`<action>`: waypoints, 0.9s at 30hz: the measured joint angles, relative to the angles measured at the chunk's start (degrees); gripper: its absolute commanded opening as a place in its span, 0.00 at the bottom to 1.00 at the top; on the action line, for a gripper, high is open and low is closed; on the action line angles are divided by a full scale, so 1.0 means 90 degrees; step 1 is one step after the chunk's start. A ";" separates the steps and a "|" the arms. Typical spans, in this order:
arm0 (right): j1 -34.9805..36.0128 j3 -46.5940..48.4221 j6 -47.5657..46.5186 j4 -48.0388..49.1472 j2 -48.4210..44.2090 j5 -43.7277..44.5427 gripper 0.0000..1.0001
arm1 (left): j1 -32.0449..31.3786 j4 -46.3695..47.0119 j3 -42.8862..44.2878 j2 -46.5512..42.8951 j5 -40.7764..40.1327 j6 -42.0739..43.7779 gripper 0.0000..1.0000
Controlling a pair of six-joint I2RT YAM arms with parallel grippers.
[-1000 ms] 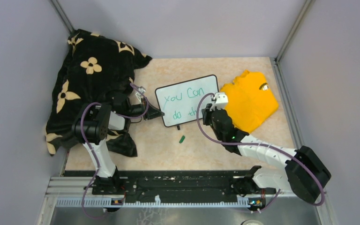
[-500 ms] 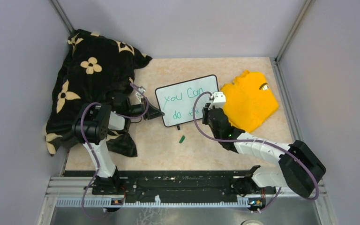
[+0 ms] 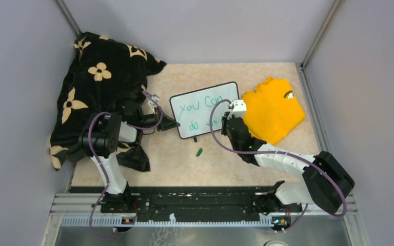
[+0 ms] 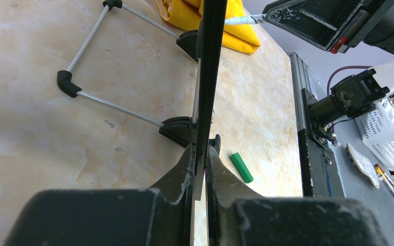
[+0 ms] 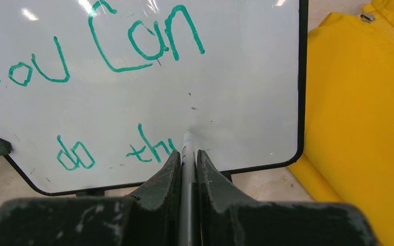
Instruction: Write a sentence on the whiteboard
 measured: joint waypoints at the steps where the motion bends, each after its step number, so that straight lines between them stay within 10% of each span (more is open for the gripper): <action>1: 0.0000 0.0010 0.0000 -0.0002 0.0019 0.0002 0.00 | 0.0000 0.0000 0.0000 0.0000 0.0000 0.0000 0.00; 27: 0.0000 0.0046 -0.0044 0.0121 0.0260 -0.0214 0.00 | -0.0010 -0.0007 0.0000 0.0000 0.0000 0.0000 0.00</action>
